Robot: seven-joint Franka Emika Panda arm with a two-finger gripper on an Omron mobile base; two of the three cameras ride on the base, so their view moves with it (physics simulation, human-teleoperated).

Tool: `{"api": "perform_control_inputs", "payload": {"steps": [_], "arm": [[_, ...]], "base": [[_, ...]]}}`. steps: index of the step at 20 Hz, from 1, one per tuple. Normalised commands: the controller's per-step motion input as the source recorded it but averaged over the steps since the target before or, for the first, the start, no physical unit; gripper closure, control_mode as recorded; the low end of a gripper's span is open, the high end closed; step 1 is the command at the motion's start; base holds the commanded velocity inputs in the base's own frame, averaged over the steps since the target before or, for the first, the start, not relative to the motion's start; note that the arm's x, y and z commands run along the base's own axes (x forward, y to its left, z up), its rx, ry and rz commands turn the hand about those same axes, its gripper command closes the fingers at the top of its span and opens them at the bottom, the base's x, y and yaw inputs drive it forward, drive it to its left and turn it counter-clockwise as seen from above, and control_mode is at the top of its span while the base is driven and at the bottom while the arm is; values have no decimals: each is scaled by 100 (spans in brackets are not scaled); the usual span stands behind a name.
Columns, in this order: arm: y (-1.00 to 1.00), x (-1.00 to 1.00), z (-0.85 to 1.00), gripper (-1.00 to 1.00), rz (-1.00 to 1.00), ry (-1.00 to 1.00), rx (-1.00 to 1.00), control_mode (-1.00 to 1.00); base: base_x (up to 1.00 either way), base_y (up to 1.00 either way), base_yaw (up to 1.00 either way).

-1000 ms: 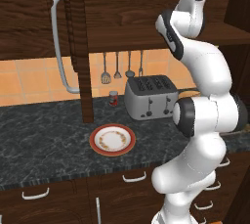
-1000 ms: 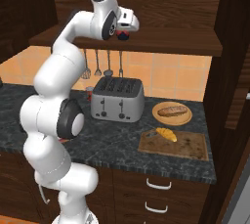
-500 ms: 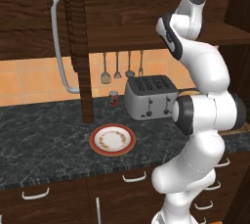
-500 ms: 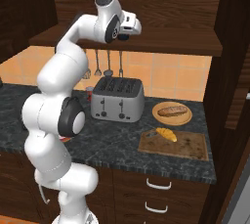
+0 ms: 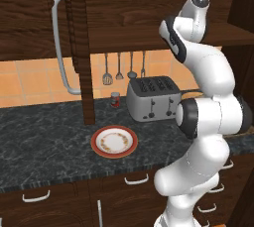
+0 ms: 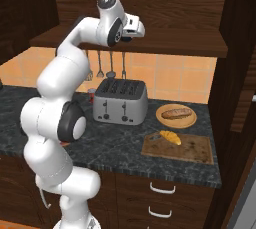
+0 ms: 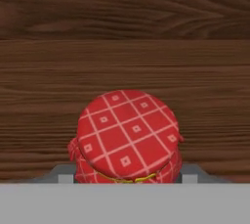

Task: From the different types of pastries on the counter, select a croissant and place it on the cutting board. Then retrieve a jar of jam from the cabinet and place it alongside the croissant on the cutting board.

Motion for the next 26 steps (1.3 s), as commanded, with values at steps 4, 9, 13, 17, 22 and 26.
{"api": "perform_control_inputs", "payload": {"steps": [4,9,13,17,22,26], "arm": [[-3,-18,26,100,0,-2,0,-100],[-1,-49,14,100,-2,-7,0,-100],[0,-60,1,100,-1,-11,0,-100],[0,-97,-31,100,0,-11,1,-100],[0,-100,-37,100,0,-5,1,-100],[0,-100,-33,100,0,-3,0,-100]], "base": [[0,0,0],[0,0,0],[0,0,0],[0,0,0],[0,0,0],[0,0,0]]}}
